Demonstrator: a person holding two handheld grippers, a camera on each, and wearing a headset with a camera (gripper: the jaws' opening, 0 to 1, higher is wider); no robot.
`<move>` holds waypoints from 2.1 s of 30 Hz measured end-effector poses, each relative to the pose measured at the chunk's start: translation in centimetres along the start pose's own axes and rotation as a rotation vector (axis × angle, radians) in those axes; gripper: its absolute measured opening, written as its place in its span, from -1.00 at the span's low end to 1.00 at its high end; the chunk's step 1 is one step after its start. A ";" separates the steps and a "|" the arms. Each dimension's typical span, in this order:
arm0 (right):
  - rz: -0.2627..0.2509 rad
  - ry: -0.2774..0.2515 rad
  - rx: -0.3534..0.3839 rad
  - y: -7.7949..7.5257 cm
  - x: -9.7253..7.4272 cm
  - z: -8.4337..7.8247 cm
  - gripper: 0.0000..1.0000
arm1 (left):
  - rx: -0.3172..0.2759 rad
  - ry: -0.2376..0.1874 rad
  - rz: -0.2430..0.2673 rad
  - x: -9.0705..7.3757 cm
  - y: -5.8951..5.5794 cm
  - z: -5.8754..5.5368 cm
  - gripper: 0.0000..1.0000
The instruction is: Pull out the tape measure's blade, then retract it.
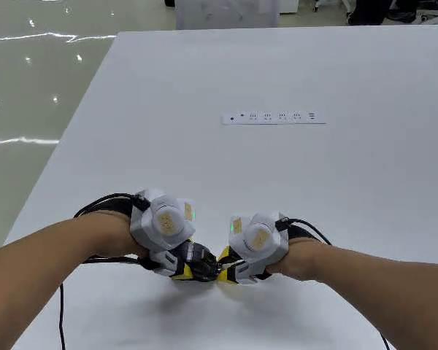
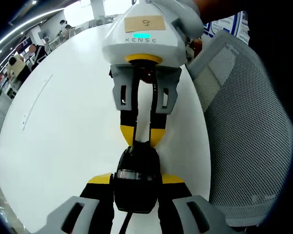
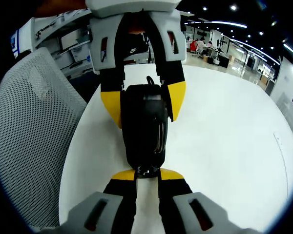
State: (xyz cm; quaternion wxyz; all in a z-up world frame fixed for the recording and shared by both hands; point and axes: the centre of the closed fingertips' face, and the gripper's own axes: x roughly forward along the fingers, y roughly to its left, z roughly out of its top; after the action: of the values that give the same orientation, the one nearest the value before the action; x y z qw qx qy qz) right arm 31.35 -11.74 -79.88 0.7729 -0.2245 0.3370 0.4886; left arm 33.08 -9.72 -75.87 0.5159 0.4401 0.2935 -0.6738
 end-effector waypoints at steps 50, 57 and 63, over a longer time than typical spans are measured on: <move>-0.009 -0.023 0.053 -0.4 -1.4 -0.2 -0.75 | -0.027 0.030 0.001 -0.5 0.0 -0.5 -0.39; -0.007 -0.018 0.071 -0.3 -1.9 -1.0 -0.74 | -0.026 0.021 0.003 -0.5 0.0 -0.4 -0.39; -0.015 -0.011 0.076 -0.3 -2.4 -1.8 -0.74 | -0.023 0.022 0.009 -0.3 -0.1 -0.3 -0.39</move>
State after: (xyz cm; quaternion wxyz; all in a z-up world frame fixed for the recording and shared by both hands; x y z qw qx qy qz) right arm 30.37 -14.51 -79.28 0.7863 -0.1950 0.3494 0.4708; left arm 33.14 -9.26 -75.71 0.5209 0.4428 0.3049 -0.6630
